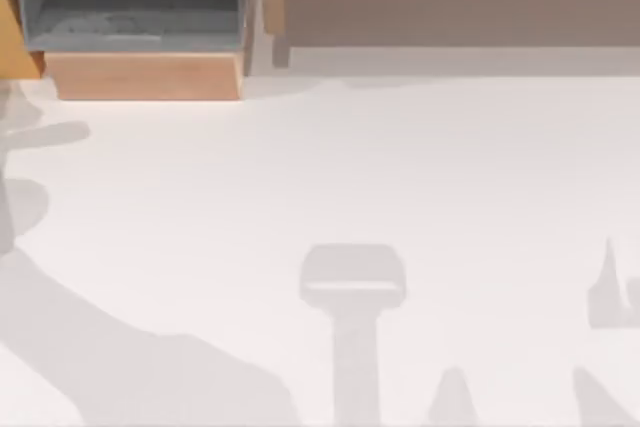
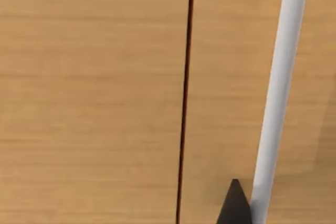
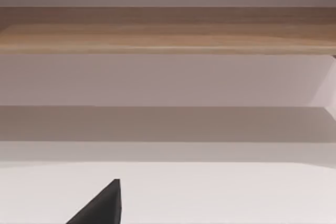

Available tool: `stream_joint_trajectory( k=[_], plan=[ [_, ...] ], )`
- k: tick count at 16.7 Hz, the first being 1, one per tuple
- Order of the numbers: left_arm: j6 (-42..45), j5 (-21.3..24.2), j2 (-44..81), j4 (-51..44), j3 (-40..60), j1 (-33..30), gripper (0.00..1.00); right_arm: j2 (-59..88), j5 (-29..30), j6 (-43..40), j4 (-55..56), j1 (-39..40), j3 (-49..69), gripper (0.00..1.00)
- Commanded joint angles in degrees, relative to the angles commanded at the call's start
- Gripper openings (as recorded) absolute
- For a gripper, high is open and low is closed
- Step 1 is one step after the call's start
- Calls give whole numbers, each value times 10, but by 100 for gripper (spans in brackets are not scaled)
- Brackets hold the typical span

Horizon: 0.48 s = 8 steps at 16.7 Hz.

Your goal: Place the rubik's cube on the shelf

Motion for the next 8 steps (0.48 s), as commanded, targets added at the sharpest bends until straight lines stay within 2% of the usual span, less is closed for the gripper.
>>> stream_joint_trajectory(
  k=[2, 8],
  plan=[
    [0, 0, 0, 0, 0, 0, 98, 0, 0, 0, 0, 0, 0, 100],
    [0, 0, 0, 0, 0, 0, 100, 0, 0, 0, 0, 0, 0, 100]
  ],
)
